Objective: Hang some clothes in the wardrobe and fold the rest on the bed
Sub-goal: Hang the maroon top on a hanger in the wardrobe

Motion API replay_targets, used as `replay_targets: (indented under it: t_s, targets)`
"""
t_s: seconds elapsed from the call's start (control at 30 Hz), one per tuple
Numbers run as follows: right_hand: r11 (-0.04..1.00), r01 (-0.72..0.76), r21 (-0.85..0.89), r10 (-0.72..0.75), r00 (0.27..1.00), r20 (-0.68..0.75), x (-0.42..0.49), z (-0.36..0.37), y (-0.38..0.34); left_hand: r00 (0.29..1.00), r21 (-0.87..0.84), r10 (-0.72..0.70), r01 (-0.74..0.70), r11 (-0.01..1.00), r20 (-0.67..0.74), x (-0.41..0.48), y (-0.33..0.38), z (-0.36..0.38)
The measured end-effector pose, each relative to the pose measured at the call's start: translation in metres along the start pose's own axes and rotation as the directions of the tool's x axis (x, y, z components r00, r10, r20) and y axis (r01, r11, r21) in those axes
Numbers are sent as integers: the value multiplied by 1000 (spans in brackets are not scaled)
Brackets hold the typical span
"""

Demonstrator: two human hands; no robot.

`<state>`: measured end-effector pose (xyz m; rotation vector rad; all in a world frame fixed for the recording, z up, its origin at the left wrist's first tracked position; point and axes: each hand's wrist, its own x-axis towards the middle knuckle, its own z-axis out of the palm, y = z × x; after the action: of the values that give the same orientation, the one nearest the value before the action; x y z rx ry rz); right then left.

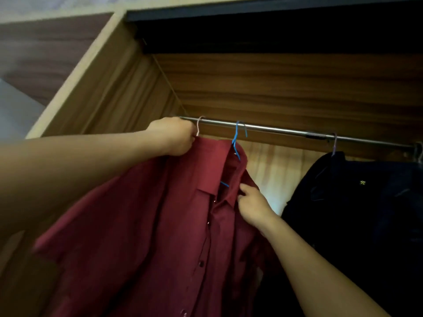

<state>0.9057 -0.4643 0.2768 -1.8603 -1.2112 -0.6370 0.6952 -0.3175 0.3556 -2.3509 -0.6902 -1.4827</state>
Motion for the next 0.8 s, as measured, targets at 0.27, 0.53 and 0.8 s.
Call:
replay_targets:
  t_s: [0.27,0.53,0.8]
  targets:
    - [976,-45,211,64,994,-84,13,-23,18,994,130,-101,95,987,42,55,67,-29]
    - [981,-13,194,52,980,-194,3,-48,44,990,125,-77,62,990,119,92,118,-6]
    - [990,-59,131,80,984,-158,-10,-54,66,918,159,-9,-59,986,396,69,147,16]
